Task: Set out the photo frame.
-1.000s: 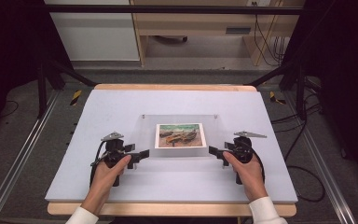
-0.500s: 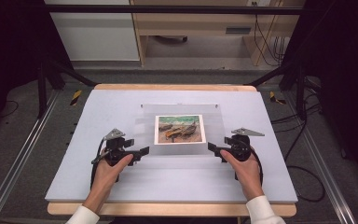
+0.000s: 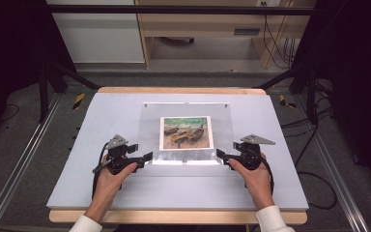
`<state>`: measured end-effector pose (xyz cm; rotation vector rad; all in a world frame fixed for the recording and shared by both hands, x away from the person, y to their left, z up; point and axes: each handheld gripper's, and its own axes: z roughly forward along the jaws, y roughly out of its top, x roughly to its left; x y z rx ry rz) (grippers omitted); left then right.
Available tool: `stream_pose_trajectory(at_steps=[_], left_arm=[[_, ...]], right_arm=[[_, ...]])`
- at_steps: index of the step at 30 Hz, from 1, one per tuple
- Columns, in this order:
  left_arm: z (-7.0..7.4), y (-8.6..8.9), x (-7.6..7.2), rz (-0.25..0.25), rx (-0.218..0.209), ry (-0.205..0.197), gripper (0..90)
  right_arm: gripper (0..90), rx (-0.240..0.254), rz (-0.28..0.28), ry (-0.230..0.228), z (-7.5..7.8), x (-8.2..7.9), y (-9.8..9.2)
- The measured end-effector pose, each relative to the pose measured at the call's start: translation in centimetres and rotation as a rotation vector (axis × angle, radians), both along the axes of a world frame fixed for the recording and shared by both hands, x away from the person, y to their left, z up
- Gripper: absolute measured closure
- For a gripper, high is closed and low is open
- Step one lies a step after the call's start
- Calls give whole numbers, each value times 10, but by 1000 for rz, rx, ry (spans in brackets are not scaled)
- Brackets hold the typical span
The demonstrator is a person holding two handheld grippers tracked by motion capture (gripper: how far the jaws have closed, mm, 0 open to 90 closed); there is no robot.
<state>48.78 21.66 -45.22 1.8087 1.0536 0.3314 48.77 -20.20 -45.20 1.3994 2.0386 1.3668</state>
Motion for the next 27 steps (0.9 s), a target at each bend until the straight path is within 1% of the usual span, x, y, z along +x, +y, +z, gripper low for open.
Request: stream_pose_trajectory(at_steps=[2,5,6,7,8,9,10,13,14,18,24,27], left_arm=[[1,0,-3,-1,12,-5,237],[2,0,-6,9,12,-11,271],[3,1,-8,13,12,-14,289],[3,1,-10,15,13,-16,289],[4,0,-14,18,24,-20,303],[4,0,-14,18,24,-20,307],[5,0,-18,22,34,-18,316],[6,1,-21,25,40,-20,334],[6,1,-23,25,48,-22,339],[7,1,-25,25,55,-32,358],[8,2,-28,29,61,-31,364],[8,2,-29,35,58,-28,386]], right_arm=[[196,-12,1,-15,0,-4,0],[211,-21,4,-23,1,-7,-1],[236,-24,5,-33,2,-10,-2],[236,-24,5,-33,2,-10,-2],[250,-28,6,-39,3,-13,-3],[250,-28,6,-39,3,-13,-3],[256,-38,7,-47,3,-16,-3],[265,-46,6,-55,4,-19,-2],[281,-51,2,-65,4,-22,-2],[308,-54,-7,-75,5,-27,-3],[327,-50,-7,-72,4,-30,-4],[335,-56,-7,-75,5,-32,-4]])
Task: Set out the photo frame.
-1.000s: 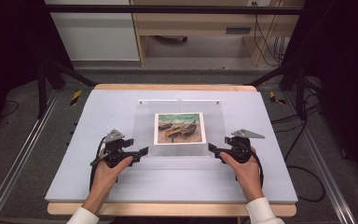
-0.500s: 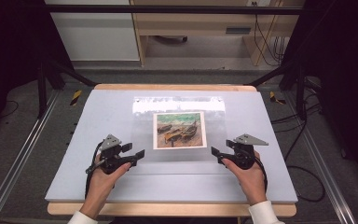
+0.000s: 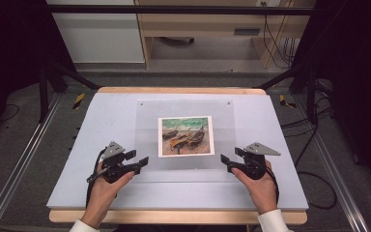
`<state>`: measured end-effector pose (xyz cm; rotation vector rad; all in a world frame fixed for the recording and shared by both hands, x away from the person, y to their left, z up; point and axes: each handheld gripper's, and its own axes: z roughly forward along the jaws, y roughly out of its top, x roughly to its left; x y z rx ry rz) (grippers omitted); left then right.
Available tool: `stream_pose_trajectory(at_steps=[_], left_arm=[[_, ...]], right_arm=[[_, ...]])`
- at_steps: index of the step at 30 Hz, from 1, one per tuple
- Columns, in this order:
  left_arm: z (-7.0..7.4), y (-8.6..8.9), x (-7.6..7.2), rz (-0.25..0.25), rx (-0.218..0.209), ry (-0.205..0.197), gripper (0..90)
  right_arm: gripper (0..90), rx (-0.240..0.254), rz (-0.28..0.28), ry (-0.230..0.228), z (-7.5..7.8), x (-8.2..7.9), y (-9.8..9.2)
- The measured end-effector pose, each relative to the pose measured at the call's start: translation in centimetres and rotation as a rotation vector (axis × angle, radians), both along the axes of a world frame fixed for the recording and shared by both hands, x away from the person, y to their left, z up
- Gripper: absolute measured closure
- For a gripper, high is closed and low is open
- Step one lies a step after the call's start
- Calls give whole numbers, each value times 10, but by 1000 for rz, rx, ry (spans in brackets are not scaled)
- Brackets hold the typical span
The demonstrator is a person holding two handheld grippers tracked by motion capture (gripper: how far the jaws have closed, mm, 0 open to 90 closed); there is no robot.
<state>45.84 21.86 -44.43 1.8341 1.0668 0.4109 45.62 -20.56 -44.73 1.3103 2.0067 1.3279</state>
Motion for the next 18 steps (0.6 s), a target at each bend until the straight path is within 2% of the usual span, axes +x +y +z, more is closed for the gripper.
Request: stream_pose_trajectory(at_steps=[18], left_arm=[[2,2,-7,13,7,-9,447]], right_arm=[[404,-25,-12,-13,2,-13,0]])
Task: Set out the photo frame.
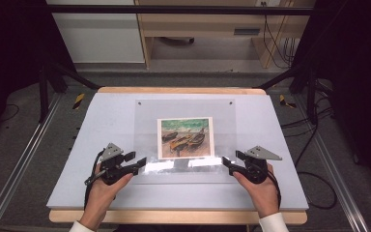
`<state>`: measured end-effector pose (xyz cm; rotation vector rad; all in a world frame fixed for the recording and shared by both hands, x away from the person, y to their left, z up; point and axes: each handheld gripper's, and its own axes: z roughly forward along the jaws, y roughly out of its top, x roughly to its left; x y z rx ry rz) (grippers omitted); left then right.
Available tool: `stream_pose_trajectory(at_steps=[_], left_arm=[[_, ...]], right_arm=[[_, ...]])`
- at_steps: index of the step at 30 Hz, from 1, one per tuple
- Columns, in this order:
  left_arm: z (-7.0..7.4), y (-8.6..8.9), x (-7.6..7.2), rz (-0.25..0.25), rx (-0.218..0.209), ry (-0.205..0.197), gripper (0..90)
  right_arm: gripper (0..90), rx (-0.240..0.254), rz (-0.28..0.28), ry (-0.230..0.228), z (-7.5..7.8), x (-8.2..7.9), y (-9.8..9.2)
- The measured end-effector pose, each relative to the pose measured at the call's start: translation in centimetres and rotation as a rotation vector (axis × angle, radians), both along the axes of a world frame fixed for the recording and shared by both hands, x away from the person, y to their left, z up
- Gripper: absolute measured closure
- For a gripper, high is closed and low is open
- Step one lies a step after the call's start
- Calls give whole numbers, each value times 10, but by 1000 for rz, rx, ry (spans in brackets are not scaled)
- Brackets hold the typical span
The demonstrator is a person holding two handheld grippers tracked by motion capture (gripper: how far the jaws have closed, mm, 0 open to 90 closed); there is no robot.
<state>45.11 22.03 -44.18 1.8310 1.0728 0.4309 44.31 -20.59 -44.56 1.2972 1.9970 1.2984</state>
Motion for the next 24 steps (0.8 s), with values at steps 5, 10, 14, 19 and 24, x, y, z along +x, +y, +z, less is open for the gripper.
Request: stream_pose_trajectory(at_steps=[5,10,14,19,24], left_arm=[[1,0,-4,-2,20,-3,467],[2,-1,-9,4,34,-9,478],[2,1,-11,2,28,-4,503],[2,0,-14,-2,26,3,510],[2,1,-17,5,27,8,539]], right_arm=[[425,-12,-1,-10,0,-5,0],[443,-25,-2,-12,1,-9,0],[467,-31,-5,-15,1,-13,-1],[502,-47,-10,-17,1,-19,-1],[524,-54,-10,-19,1,-22,-2]])
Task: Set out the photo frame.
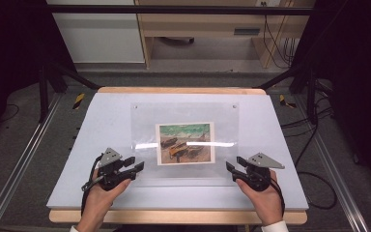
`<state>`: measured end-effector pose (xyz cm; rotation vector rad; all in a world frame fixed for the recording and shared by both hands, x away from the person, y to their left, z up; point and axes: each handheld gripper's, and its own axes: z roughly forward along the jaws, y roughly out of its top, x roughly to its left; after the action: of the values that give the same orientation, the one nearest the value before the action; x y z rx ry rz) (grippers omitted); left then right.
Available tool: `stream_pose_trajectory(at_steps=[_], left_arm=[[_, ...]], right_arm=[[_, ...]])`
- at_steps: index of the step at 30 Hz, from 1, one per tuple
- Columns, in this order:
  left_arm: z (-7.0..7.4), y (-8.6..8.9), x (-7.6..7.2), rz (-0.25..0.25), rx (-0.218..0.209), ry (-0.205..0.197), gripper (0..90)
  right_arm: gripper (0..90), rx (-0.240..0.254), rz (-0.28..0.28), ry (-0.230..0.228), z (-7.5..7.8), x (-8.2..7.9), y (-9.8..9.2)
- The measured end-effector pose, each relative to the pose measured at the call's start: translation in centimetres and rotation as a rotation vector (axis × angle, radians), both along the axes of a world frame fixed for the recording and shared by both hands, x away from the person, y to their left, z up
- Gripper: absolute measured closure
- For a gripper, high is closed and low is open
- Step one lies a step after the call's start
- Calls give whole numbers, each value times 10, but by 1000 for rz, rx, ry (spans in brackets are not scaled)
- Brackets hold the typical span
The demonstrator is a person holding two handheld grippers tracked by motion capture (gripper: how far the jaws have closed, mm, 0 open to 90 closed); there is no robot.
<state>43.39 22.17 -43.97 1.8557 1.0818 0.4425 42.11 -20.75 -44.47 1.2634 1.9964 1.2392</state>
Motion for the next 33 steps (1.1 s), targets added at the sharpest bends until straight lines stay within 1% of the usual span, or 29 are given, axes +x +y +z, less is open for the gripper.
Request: stream_pose_trajectory(at_steps=[3,5,9,11,13,18,19,21,24,25,28,33], left_arm=[[0,-1,-4,9,12,3,558],[0,-1,-5,14,12,3,565],[1,-3,-9,33,24,5,569],[0,-3,-11,34,26,6,572],[0,-2,-12,34,25,6,589],[0,0,-13,27,29,8,614],[0,-1,-14,22,11,33,618],[0,-1,-14,21,10,35,620],[1,0,-15,15,12,34,626],[0,0,-15,11,17,31,627],[0,1,-15,7,10,26,631],[0,2,-15,-1,16,21,635]], right_arm=[[558,8,1,8,0,-3,-2],[573,14,0,9,0,-4,-3],[593,16,2,12,-1,-6,-4],[599,16,4,13,-1,-6,-5],[620,19,6,15,-1,-8,-6],[636,21,7,19,-1,-10,-7],[641,22,9,19,-2,-11,-8],[643,22,9,19,-2,-11,-8],[654,30,7,20,-3,-12,-9],[655,27,10,19,-3,-12,-9],[655,18,6,21,-2,-13,-8],[659,2,0,20,-2,-15,-6]])
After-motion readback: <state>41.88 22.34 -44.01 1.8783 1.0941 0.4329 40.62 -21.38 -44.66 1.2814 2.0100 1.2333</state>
